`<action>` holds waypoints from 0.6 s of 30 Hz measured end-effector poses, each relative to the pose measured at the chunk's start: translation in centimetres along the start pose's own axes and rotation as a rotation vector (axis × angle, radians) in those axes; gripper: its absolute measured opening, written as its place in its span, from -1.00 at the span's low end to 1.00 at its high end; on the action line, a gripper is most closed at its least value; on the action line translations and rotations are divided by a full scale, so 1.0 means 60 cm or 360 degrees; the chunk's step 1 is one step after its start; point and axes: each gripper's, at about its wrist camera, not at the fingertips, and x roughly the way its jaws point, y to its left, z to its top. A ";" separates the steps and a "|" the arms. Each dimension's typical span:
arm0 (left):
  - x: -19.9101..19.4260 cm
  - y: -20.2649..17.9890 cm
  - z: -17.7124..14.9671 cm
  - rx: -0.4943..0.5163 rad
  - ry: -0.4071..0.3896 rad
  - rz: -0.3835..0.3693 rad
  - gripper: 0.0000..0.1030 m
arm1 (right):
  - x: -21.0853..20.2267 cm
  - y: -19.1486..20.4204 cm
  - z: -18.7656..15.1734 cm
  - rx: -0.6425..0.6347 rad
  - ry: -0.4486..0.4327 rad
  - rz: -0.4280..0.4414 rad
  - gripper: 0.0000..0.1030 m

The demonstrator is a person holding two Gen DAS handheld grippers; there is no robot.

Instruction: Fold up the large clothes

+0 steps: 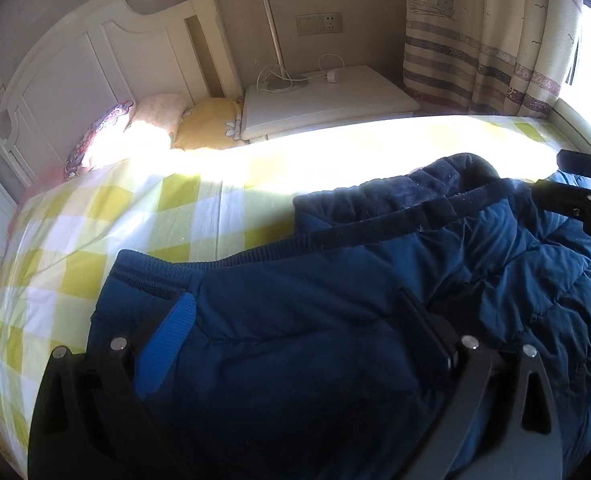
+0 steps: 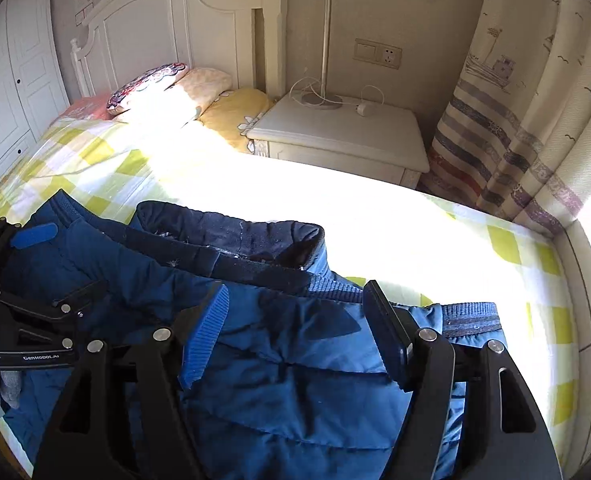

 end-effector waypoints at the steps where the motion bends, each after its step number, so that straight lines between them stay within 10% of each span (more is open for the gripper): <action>1: 0.003 0.003 0.008 0.0022 -0.0025 0.0058 0.91 | 0.005 -0.021 0.000 0.0021 0.0022 -0.0039 0.35; 13: 0.071 0.084 0.006 -0.0282 0.0090 -0.0204 0.94 | 0.061 -0.129 -0.061 0.0339 0.0037 0.0123 0.39; 18: 0.026 0.129 -0.004 -0.0294 -0.0061 -0.0032 0.90 | 0.020 -0.163 -0.068 0.0472 -0.0120 -0.0029 0.45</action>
